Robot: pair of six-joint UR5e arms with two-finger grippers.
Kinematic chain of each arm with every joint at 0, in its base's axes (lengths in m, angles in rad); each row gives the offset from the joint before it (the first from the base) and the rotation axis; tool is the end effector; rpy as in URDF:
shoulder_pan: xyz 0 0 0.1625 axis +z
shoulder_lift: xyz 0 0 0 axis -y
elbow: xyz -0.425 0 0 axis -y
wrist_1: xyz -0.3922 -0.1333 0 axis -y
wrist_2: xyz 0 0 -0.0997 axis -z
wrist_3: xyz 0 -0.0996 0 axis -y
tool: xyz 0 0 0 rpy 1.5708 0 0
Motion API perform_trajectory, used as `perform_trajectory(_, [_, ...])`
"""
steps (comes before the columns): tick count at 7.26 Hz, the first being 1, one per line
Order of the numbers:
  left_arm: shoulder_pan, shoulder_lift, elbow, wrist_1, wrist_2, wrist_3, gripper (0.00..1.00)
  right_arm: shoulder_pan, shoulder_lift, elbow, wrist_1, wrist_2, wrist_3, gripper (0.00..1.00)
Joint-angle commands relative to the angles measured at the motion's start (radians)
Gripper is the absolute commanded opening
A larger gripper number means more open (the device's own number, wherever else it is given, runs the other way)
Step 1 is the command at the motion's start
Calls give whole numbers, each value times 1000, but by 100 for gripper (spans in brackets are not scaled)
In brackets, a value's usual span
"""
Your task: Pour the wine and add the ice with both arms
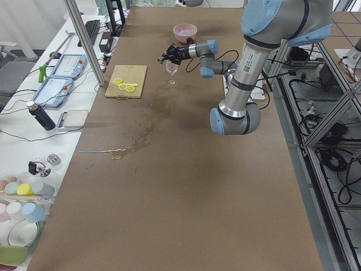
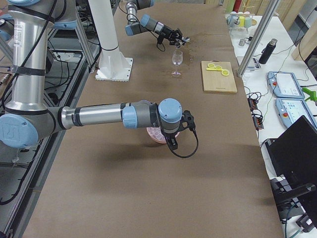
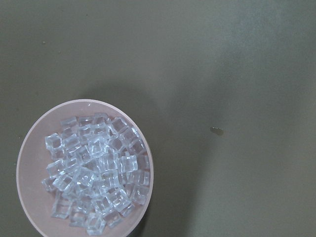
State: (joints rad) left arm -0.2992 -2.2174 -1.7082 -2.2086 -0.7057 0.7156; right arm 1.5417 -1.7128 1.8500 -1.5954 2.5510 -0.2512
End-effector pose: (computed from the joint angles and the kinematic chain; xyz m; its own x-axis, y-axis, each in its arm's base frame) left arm 0.5236 -0.3803 0.1358 0.5941 0.3290 0.7341 -0.7044 -0.2280 0.6722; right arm 0.0379 -0.4350 0.5735 0.5293 -0.3529 0.7715 0.1657 0.9349 0.3140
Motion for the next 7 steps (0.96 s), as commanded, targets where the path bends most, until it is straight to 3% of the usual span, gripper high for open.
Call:
perform_trajectory(1, [-1, -7, 2, 30, 8, 45, 0, 0, -1, -3, 0, 0, 1, 100])
perform_trajectory(5, [-1, -22, -4, 86, 37, 96, 0, 0, 1, -2, 0, 0, 0, 100])
perform_trajectory(7, [-11, -10, -19, 18, 37, -75, 0, 0, 1, -3, 0, 0, 0, 100])
